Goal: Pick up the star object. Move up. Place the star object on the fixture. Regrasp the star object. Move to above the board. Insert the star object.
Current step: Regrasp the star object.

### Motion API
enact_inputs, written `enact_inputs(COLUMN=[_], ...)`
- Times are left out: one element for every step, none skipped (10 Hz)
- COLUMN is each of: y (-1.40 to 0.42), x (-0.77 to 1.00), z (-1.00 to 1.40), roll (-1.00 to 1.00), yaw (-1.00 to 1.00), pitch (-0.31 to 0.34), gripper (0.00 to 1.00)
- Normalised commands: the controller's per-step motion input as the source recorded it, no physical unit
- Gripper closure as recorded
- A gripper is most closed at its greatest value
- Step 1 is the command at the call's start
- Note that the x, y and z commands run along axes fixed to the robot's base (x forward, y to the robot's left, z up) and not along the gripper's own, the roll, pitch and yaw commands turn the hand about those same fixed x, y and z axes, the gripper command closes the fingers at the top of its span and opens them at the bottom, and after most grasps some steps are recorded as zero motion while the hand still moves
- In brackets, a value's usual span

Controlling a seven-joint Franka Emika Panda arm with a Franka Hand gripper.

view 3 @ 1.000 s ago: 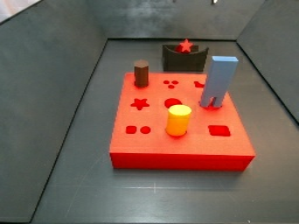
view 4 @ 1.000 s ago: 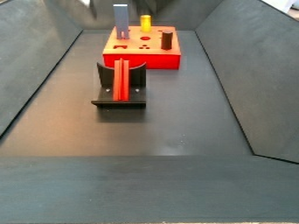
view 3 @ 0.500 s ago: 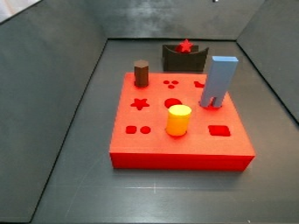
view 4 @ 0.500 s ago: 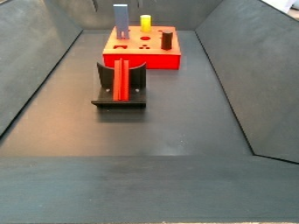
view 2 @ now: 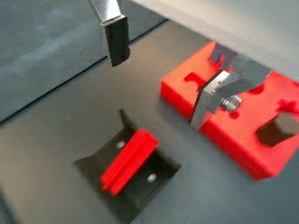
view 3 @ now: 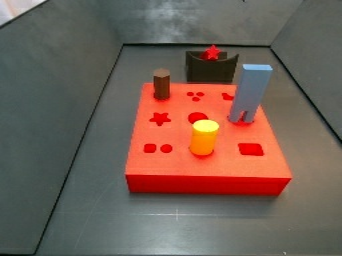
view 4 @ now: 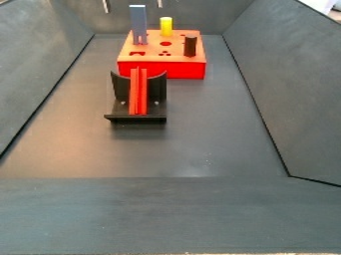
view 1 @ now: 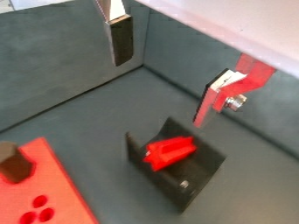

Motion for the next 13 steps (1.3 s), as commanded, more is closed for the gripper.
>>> enact_inputs(y=[-0.02, -0.02, -0.02, -0.02, -0.03, -0.03, -0.03, -0.03, -0.04, -0.04, -0.04, -0.04, -0.05], x=[-0.01, 0.0, 0.02, 0.03, 0.04, 0.06, 0.07, 0.09, 0.1, 0.1, 0.1, 0.1, 0.1], z=[0.01, 0.01, 0.0, -0.01, 0.0, -0.01, -0.01, -0.01, -0.01, -0.01, -0.01, -0.02, -0.02], roll=[1.0, 1.0, 1.0, 1.0, 1.0, 1.0, 1.0, 1.0, 1.0, 1.0, 0.97, 0.71, 0.53], yaw=[0.02, 0.02, 0.03, 0.03, 0.04, 0.04, 0.05, 0.07, 0.08, 0.12, 0.15, 0.18, 0.19], pitch=[0.029, 0.036, 0.042, 0.051, 0.066, 0.085, 0.099, 0.128, 0.145, 0.19, 0.202, 0.176, 0.15], gripper=[0.0, 0.0, 0.0, 0.0, 0.0, 0.0, 0.0, 0.0, 0.0, 0.0, 0.0, 0.0, 0.0])
